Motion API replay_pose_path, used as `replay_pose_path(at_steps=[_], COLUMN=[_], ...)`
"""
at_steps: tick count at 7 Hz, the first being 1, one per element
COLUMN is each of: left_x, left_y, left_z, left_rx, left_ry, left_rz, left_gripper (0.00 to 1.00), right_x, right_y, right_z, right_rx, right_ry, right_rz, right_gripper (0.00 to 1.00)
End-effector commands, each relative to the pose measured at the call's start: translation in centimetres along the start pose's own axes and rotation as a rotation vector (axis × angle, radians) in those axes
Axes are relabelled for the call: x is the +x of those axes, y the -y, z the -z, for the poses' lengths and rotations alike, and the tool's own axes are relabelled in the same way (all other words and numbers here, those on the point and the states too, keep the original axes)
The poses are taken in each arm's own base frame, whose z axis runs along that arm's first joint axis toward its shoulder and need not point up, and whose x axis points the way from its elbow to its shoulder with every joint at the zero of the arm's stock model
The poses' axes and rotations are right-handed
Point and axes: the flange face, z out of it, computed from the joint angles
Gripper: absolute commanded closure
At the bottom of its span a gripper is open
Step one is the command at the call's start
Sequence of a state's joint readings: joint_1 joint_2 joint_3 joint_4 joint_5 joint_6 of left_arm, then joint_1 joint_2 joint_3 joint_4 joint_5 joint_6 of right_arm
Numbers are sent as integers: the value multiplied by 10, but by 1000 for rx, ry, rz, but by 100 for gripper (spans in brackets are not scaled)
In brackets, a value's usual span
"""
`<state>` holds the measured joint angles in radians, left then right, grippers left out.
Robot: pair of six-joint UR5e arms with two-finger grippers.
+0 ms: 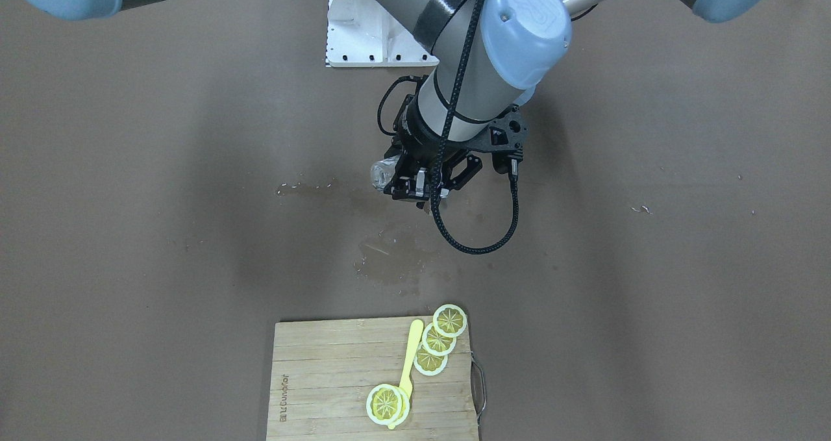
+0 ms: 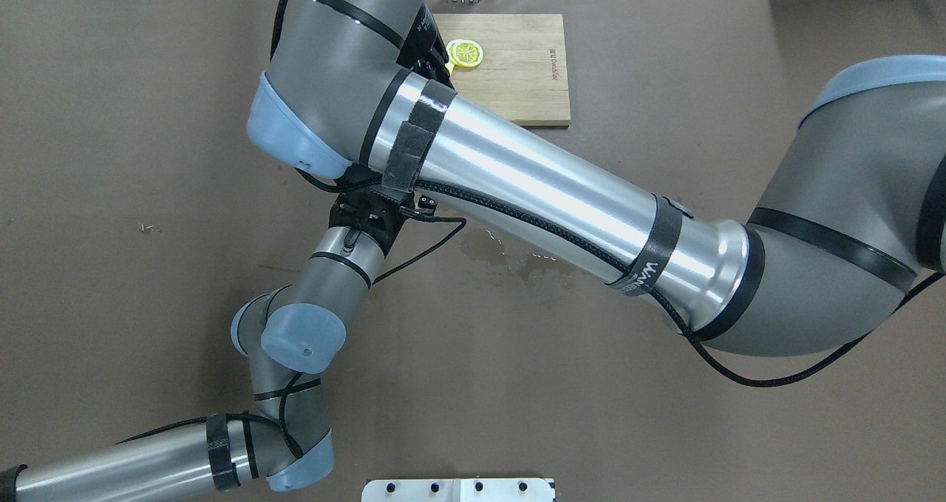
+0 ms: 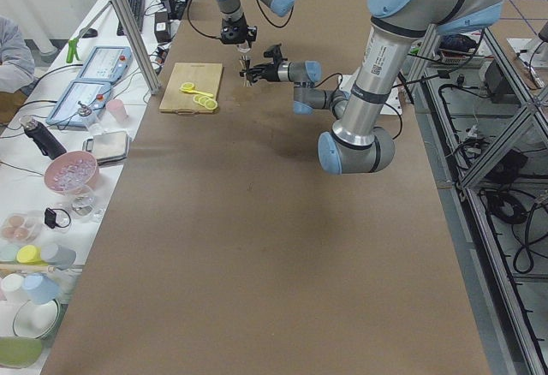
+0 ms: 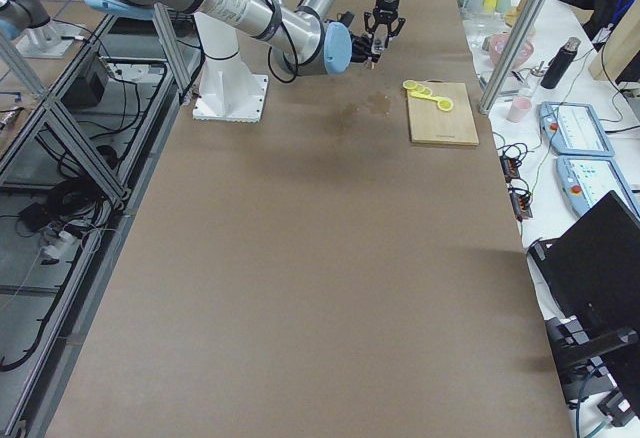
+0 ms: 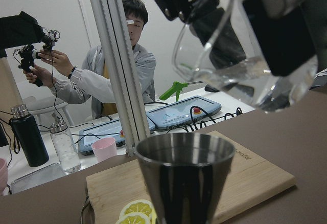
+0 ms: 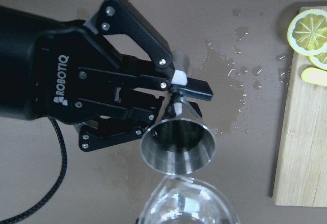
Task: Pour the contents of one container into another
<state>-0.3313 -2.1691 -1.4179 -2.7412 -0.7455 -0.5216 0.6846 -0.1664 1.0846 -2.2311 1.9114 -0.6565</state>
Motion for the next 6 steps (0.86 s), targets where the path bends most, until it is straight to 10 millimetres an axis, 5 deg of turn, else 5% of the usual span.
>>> replay_pose_path(at_steps=[1,6], left_x=[0,-1], left_y=[0,-2], left_z=[0,0], left_rx=[0,-3], left_ry=[0,2], left_rz=[0,-4], left_gripper=[100,100], right_x=[-3,5], right_y=[1,5], right_z=[6,8], right_rx=[-52,-151], right_ry=[7,9], right_rz=[14,34], right_gripper=[100,100])
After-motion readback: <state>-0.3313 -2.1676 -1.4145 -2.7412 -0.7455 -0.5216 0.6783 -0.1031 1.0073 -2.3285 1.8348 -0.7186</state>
